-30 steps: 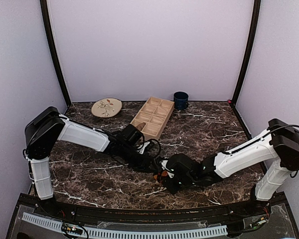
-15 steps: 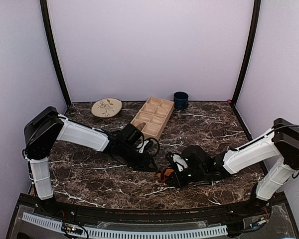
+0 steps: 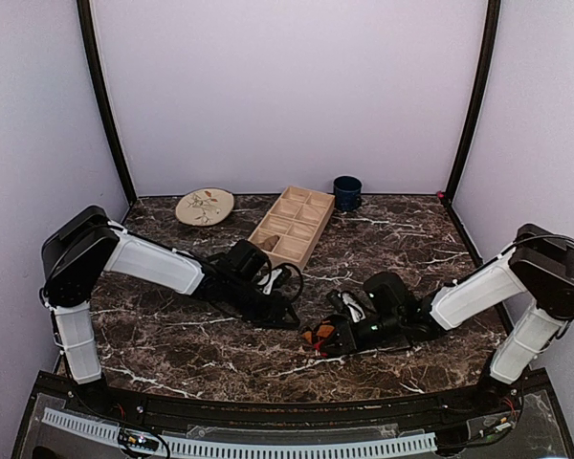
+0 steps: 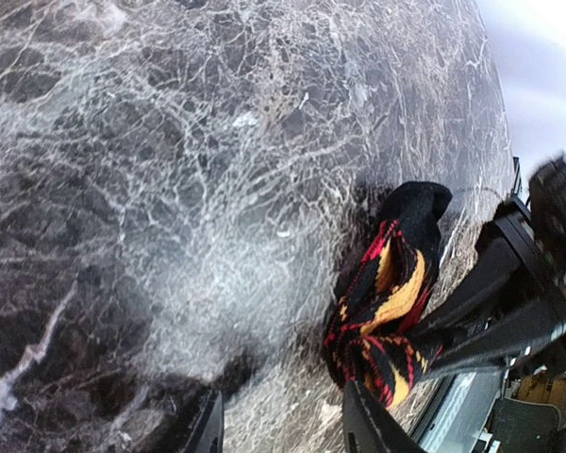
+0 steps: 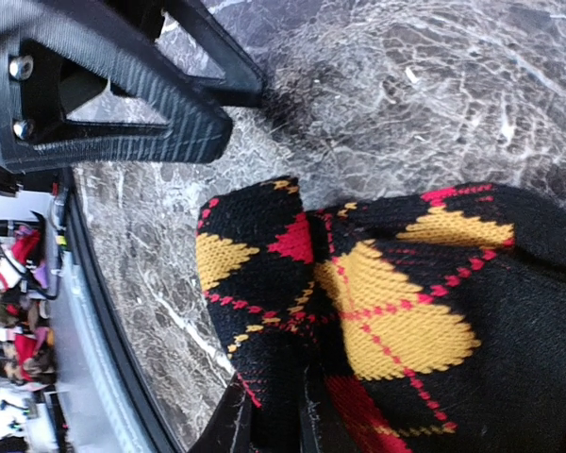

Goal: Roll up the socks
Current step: Roll the sock at the center of the board.

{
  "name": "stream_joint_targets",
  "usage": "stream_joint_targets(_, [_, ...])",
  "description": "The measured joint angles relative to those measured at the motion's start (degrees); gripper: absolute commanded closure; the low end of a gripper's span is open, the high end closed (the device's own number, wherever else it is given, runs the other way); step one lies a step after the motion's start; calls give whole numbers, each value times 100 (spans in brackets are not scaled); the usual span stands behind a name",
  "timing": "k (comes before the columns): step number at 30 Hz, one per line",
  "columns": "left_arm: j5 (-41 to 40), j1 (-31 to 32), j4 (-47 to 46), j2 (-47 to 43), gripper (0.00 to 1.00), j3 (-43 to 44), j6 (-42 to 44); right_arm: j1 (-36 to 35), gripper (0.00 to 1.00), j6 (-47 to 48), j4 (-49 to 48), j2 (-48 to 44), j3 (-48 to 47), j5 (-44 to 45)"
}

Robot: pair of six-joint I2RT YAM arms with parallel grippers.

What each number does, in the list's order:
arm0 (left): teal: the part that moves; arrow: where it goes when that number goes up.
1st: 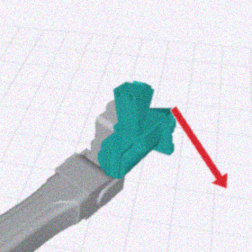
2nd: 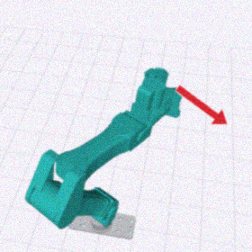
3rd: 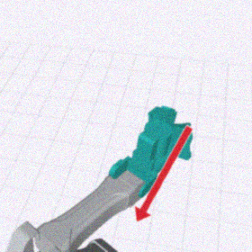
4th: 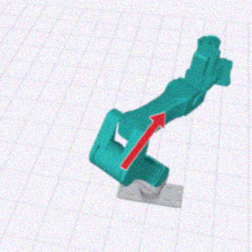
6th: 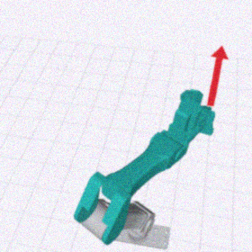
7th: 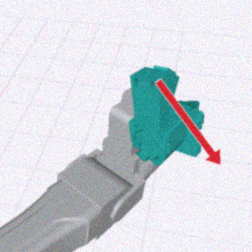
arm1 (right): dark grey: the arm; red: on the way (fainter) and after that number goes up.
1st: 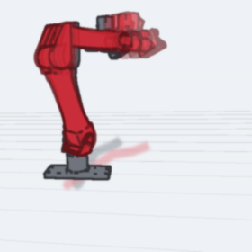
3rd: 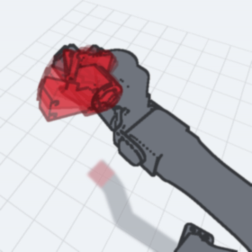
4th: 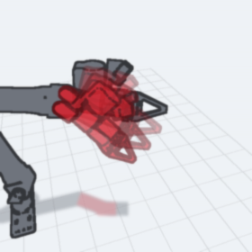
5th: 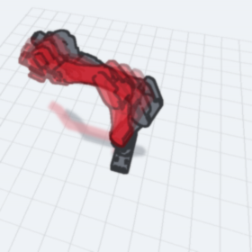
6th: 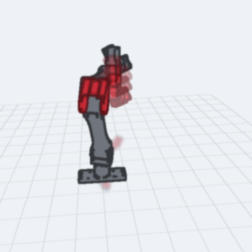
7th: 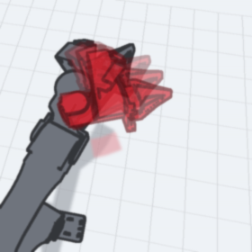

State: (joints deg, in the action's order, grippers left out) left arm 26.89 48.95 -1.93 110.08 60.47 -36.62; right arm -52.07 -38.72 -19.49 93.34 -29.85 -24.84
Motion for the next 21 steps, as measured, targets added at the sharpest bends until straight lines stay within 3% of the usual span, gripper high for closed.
stream_joint_targets(10, [280, 9, -743, -151, 53, -498, 387, 520, 86, -496, -553, 310, 184, -1088])
stream_joint_targets(21, [601, 269, -1025, -74, 53, -317, 979, 761, 87, -785, -407, 562, 17, -1768])
